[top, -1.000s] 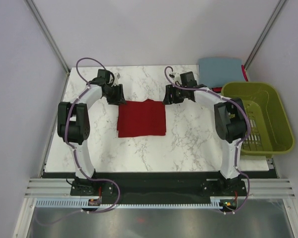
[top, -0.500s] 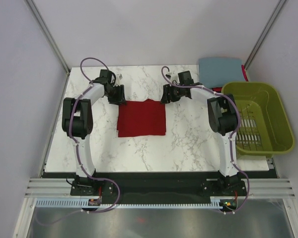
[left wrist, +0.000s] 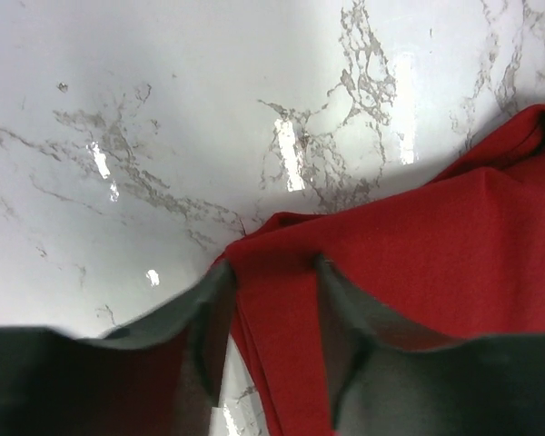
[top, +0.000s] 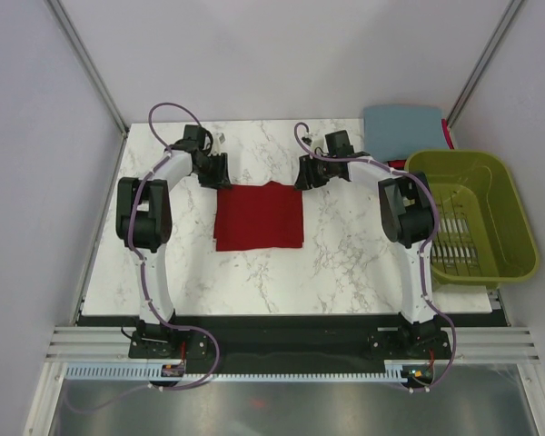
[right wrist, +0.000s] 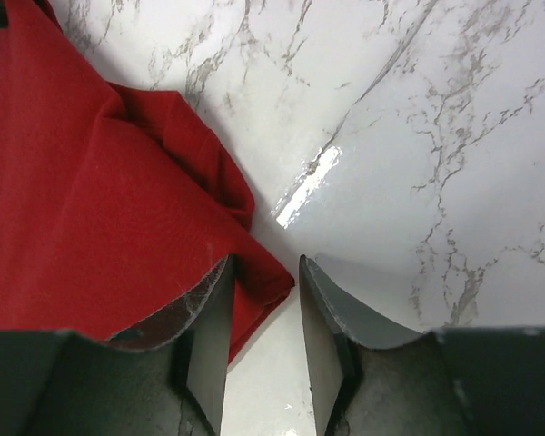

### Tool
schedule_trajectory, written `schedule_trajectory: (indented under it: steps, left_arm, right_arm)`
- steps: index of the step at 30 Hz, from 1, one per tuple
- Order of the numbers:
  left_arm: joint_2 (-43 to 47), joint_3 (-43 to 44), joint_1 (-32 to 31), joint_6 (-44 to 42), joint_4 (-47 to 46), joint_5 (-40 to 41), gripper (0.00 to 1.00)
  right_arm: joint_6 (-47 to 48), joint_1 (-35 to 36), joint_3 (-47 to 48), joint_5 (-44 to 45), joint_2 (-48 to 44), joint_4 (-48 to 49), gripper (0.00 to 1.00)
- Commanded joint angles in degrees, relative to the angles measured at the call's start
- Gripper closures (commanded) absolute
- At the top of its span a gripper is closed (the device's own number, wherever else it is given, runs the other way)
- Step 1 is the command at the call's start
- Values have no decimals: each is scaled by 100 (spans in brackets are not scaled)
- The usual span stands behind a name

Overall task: Fold and stack the t-shirts
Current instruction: Fold the tshirt

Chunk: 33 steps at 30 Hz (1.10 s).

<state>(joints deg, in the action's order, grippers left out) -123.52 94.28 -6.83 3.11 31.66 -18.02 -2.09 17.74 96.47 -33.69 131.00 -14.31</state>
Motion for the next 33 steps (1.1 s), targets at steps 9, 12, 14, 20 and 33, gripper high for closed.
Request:
schedule_trajectory:
  steps: [9,12,14,20,33]
  left_arm:
    - [564,56,15,294,-19,-132,98]
    - [942,-102,15,706,-19,78,98]
    - [1110,-181,15,874,-19,228,98]
    - [1472,-410,147,1727,-2,1273,98]
    - [-74,169,674,1772,-327,1047,98]
  right_arm:
    - [-405,37,-346,-85,-415,533,100]
    - [-573,151,-680,108,-856,920,100]
    - [-800,160,-839,117,-1110,1261,100]
    - [-1828,265,-1339,-50,-1218,3025,100]
    - [-2718,301,72,21,636,3787,92]
